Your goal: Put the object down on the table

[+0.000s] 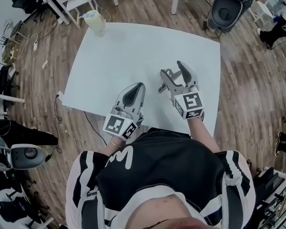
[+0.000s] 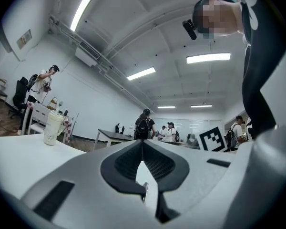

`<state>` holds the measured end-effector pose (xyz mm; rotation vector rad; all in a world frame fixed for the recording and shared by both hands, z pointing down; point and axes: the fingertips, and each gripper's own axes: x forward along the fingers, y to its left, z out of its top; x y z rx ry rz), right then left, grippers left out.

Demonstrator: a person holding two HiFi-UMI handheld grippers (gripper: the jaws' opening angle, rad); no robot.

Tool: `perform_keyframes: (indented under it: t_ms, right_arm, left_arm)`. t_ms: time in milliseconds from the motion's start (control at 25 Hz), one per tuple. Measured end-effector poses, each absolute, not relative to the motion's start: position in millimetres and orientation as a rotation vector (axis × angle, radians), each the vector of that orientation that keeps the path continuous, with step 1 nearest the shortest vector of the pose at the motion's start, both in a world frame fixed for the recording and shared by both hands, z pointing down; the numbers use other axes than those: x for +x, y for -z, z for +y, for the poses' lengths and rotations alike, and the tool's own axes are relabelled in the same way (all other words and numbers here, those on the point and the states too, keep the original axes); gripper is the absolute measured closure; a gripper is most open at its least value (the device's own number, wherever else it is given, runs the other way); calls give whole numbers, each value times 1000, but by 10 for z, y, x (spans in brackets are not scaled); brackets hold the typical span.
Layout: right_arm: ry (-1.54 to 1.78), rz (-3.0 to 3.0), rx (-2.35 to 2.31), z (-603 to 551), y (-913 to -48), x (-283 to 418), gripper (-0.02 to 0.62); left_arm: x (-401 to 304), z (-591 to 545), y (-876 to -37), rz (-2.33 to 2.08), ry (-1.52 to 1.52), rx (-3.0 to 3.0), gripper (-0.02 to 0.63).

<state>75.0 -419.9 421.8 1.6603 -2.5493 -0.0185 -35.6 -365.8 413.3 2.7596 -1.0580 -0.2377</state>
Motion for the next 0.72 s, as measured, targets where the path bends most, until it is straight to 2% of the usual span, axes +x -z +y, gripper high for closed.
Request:
perform_keyframes:
  t_ms: [80,120,200,400,720]
  right_arm:
    - [73,-2583,1676,-4108,-4020,771,301]
    - [94,-2595,1689,-4065,-3938,795,325]
    - [118,-2611,1725,-3995,-3805,847,436]
    - [168,-2610,1797,-3836,-3652,889,513]
    - [150,-2617,1807,-3668,-3698,949,565]
  left_arm:
    - [-333,-3672,-4097,-1071,256,2759,595]
    - [-331,-3684,-4071,-1081,270,2757,595]
    - [-330,-3714,-4011,-1093,292,2757,595]
    - [-256,-3721,-3899,-1066,314,2778,595]
    - [-37,-3551,-3915,-977,278,2820,595]
